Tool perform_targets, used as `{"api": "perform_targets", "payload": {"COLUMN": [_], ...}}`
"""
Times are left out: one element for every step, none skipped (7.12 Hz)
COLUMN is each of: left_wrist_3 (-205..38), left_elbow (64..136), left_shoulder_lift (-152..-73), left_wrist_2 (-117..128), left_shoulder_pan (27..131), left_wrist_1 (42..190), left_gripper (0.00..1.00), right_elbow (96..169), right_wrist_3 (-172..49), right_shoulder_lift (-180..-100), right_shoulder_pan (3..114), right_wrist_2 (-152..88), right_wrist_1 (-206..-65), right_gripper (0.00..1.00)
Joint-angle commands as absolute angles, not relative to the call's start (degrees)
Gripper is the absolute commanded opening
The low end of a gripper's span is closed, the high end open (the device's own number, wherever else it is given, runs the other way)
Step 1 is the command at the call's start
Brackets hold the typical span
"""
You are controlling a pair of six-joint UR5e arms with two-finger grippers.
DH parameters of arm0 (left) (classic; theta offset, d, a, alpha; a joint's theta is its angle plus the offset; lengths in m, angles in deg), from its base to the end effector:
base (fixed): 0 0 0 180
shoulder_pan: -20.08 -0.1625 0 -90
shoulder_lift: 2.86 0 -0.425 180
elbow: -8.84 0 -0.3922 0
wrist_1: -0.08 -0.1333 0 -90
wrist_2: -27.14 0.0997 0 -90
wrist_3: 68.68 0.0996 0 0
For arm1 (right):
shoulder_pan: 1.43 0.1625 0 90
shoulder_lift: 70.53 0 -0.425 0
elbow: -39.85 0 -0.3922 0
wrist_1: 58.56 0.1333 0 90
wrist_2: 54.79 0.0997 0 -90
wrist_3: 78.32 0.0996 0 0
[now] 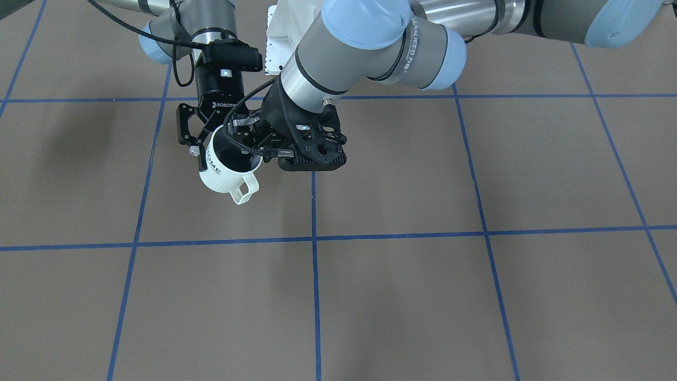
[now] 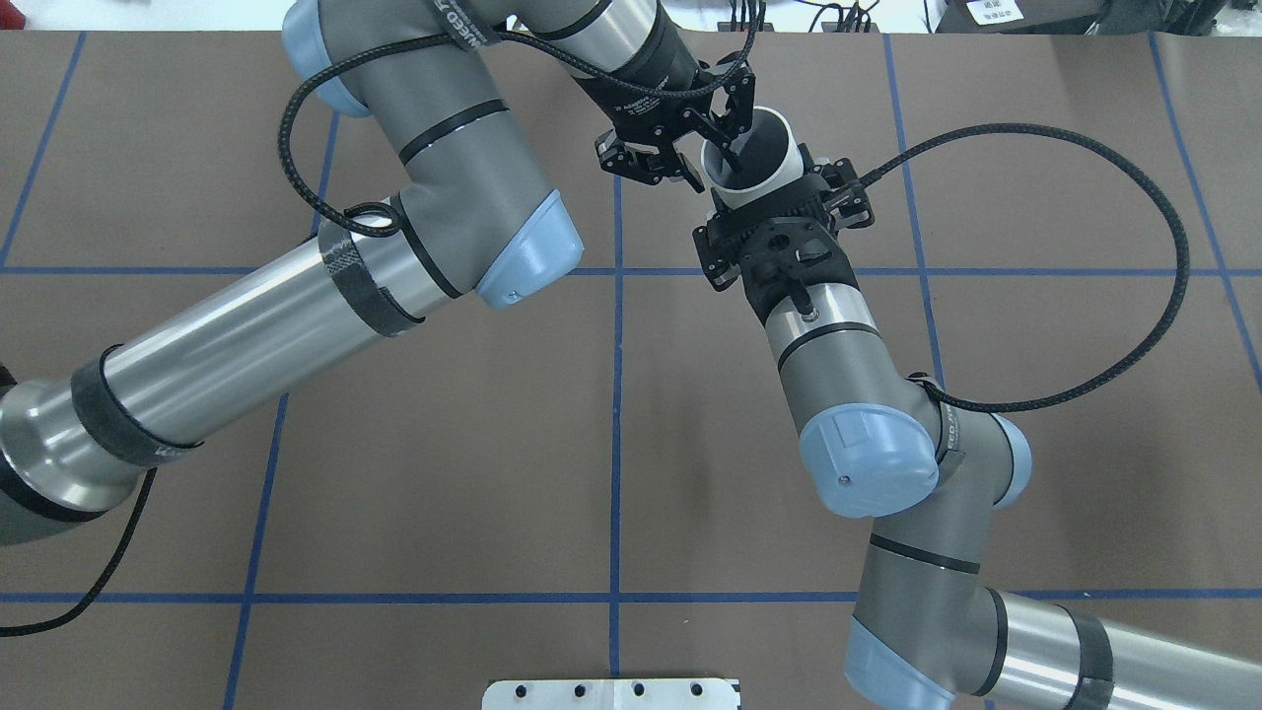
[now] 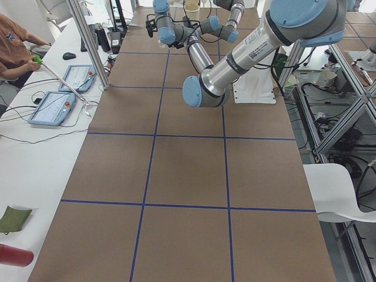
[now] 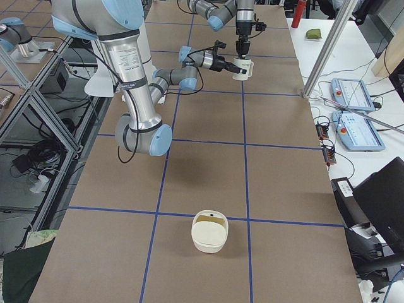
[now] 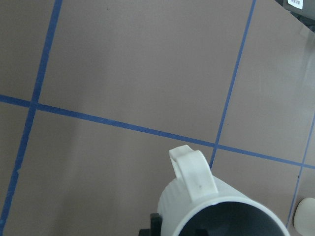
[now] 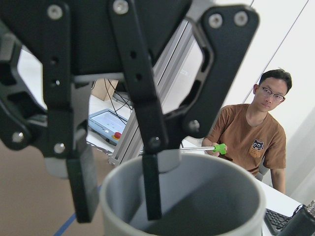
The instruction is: Left arm hands cup to right arm to dump lemon
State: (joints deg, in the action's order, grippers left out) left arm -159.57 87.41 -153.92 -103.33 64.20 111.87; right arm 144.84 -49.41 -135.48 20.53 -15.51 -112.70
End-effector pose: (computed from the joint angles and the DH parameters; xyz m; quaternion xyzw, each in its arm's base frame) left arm 0.4759 -0.5572 -0.0010 -0.0594 0.6126 -0.1051 0.7811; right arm -0.4459 -0.4067 0.2139 0.6213 -0.1921 0.0096 0.7596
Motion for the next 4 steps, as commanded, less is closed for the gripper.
{"api": "perform_targets", "payload": {"left_wrist_3": [-159.6,-159.5,-159.4,-159.5], "left_elbow": [87.4,87.4,87.4,87.4], "left_shoulder_lift": [-153.9,-153.9,-153.8,-153.8], "left_wrist_2": [-103.4,-103.4,-103.4,-103.4], "left_shoulder_pan": [64.2,64.2,64.1,64.0], "left_wrist_1": [112.0,112.0,112.0,111.9], "left_gripper": [0.39,0.34,0.33,0.15], "right_elbow": [144.9,144.9,144.9,144.9], "right_wrist_3": [-49.4,-49.4,-49.4,-49.4], "right_shoulder_lift": [-135.5,-135.5,-135.6,-135.5], "right_shoulder_pan": [20.5,20.5,20.5,20.5], "right_wrist_2": [-15.5,-15.5,-15.5,-15.5], "right_wrist_1": [-112.7,-112.7,-112.7,-112.7], "right_gripper": [0.29,0.29,0.29,0.69]}}
